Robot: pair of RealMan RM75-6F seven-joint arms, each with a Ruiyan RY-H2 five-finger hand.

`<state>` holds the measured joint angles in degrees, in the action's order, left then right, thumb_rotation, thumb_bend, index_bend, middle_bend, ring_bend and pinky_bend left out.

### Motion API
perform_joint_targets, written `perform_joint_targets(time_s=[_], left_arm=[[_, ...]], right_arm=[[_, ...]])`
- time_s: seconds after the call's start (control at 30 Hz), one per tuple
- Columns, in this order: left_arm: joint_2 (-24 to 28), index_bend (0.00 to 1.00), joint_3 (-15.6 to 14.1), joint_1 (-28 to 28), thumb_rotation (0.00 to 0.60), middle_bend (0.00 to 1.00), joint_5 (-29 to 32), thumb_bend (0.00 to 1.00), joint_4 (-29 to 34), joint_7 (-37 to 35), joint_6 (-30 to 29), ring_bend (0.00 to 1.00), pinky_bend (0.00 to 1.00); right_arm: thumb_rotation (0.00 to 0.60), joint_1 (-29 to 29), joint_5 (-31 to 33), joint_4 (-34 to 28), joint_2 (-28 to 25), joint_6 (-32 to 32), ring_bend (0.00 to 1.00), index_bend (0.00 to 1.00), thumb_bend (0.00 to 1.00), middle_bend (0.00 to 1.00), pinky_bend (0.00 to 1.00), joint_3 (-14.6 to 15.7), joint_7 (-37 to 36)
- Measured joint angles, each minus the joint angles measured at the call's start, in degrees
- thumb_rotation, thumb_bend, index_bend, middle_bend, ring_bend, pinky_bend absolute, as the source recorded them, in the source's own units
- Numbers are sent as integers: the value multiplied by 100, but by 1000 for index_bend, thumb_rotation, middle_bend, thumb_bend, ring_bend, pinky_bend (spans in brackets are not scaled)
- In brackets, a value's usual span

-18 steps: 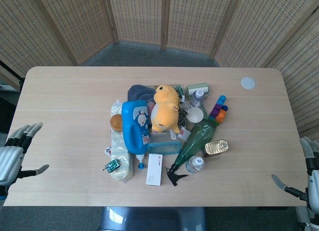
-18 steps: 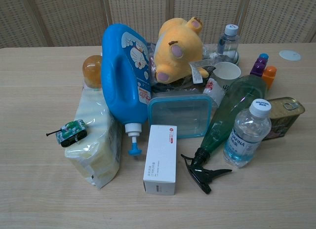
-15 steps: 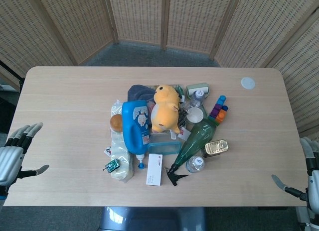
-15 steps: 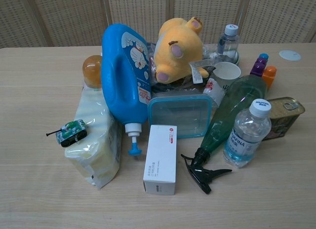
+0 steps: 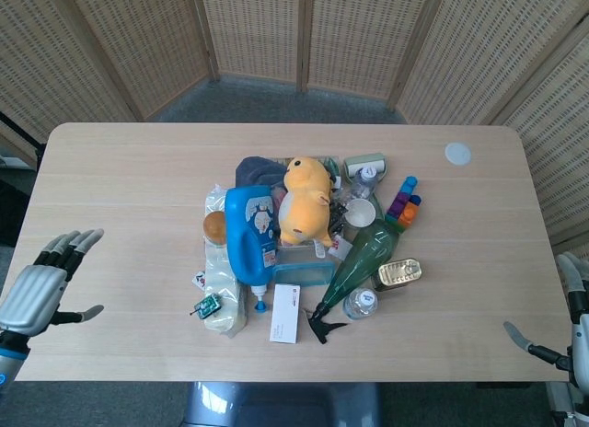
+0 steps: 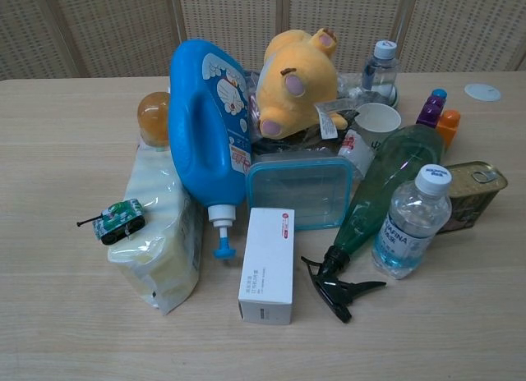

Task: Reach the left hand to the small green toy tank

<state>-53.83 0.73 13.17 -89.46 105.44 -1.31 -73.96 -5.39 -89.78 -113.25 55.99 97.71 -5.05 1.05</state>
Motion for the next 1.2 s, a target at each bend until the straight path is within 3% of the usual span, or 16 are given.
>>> perform_joint_targets(time_s=[0.23, 0.43, 0.83, 1.2], left_arm=[[-174, 98, 0, 861, 600, 0, -549, 0, -492, -419, 1011, 0, 0], [-352, 180, -107, 1305, 600, 0, -1007, 0, -637, -573, 1357, 0, 0], [-696, 214, -352, 1528, 600, 0, -1042, 0, -586, -214, 1725, 0, 0], [-1184, 218, -315, 1753, 600, 0, -815, 0, -631, 436, 1995, 0, 0]], right_arm=[[506, -31, 17, -17, -37, 59, 0, 0, 0, 0, 0, -17, -73], [508, -52, 31, -28, -88, 91, 0, 0, 0, 0, 0, -30, -178], [507, -115, 54, -38, -218, 208, 0, 0, 0, 0, 0, -73, -465], [508, -143, 87, -18, -286, 250, 0, 0, 0, 0, 0, -102, -629]])
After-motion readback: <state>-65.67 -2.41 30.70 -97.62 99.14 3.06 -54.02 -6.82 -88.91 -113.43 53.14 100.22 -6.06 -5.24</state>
